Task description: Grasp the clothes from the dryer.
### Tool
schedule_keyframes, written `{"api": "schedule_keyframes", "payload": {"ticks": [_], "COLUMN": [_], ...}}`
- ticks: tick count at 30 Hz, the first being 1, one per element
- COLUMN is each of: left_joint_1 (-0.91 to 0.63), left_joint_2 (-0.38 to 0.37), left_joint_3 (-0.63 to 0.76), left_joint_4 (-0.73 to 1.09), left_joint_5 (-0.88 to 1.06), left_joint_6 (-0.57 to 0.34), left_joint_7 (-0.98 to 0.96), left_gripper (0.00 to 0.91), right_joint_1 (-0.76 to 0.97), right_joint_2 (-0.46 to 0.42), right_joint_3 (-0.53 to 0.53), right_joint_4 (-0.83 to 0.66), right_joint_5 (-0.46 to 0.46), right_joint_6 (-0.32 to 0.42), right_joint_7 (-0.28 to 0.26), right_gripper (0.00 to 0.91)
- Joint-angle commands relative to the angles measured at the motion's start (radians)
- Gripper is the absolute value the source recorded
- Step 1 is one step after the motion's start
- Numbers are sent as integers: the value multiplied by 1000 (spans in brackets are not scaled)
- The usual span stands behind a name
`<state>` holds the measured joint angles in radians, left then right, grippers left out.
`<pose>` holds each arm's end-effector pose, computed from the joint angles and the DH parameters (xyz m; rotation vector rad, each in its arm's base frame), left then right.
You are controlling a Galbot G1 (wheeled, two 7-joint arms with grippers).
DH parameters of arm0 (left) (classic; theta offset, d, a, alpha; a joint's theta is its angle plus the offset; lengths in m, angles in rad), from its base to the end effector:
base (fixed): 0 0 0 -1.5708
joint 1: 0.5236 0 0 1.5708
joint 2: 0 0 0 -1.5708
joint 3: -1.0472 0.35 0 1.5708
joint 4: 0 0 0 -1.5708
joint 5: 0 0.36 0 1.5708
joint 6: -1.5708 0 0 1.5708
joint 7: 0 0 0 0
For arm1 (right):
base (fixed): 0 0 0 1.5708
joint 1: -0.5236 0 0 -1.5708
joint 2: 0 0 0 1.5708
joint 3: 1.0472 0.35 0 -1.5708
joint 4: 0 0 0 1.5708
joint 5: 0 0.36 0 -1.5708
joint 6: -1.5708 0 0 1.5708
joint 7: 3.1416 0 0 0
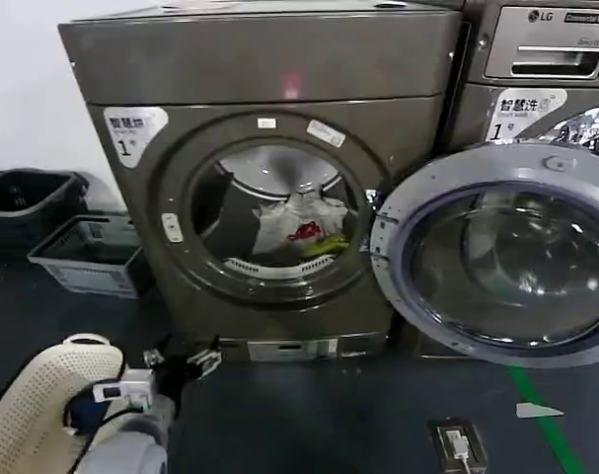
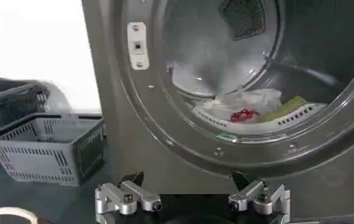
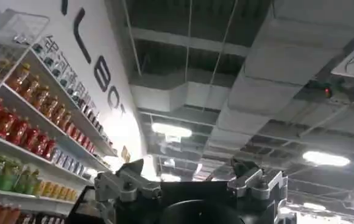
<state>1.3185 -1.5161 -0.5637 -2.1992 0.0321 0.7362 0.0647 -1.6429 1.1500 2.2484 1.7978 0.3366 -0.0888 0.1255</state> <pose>0.2435 0.0192 -0.2105 -0.0159 -2.7595 -0.1026 -0.1028 -0.4263 -0.0558 1.9419 1.9799 -0.7876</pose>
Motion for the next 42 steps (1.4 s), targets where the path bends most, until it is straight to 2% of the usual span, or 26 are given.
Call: {"api": "schedule_keyframes", "payload": {"ticks": [1,17,29,35,42], "left_joint_1": [0,-2,-3,1,7], "left_joint_2": [1,-2,2,2,5], "left_joint_3": [0,8,7,7,11], "left_joint_4": [0,5,-4,-6,-6], "left_joint_5": [0,-6,-7,-10,-10], "left_joint_6": [49,49,49,49,49], "left_joint_7": [0,-2,-1,0,2], "left_gripper": [907,907,907,907,907], "right_joint_1": [0,-1,-8,-14,-18], "right_joint_2": [-1,19,23,35,51], "right_joint_3": [-2,-1,10,26,34], "right_joint_4": [-3,-4,-40,-34,-36], "right_joint_5": [-1,-1,0,61,84], "right_joint_6": [2,10,61,94,91], "right_joint_7": [4,3,26,31,31], "right_gripper": [907,907,907,907,907]}}
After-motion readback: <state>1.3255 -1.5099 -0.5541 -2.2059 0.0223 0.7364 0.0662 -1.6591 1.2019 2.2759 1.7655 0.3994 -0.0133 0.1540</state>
